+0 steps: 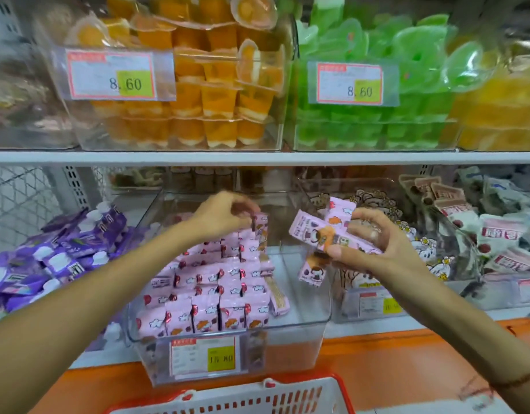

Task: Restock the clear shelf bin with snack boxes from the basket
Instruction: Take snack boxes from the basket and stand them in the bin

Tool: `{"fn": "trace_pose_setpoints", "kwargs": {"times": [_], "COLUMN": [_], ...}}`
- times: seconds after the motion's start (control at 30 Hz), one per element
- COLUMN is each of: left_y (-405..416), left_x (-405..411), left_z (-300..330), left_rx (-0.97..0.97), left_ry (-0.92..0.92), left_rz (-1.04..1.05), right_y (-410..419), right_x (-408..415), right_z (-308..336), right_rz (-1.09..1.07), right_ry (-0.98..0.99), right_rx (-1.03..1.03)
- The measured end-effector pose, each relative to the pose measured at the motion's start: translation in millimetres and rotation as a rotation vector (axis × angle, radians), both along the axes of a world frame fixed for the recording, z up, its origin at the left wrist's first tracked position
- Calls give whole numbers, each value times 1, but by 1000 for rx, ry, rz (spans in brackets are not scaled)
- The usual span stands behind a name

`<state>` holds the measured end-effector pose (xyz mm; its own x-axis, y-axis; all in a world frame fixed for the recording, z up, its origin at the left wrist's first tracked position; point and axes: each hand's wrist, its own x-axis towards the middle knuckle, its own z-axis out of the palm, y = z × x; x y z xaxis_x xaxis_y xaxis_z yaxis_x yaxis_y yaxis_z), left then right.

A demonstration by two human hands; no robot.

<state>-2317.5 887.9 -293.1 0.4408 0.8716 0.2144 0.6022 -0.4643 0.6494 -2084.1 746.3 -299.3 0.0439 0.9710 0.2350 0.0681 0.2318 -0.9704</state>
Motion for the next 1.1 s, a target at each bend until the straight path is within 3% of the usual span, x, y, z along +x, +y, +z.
{"fn": "trace_pose_setpoints", "kwargs": {"times": [0.13,0.43,0.63,0.73,0.9,1.1], "left_y": [32,43,45,54,69,65], "left_x": [25,72,61,55,40,40], "left_z": [-17,-24,-29,-21,-14,-23], "left_rx": [-64,-185,-237,-117,229,191], "left_ry": [369,876,780,680,548,501], "left_rz": [-191,-296,-289,-263,5,99], "right_y": [8,19,15,15,15,14], "right_x": [-1,-10,-12,-13,-12,-9], "right_z": [-4,-7,-5,-5,-7,-11], "right_rz": [-22,-15,2,-9,-48,-77], "right_ry": [177,135,76,85,81,84], "right_rx": [-82,-89,-78,-84,-97,-142]}}
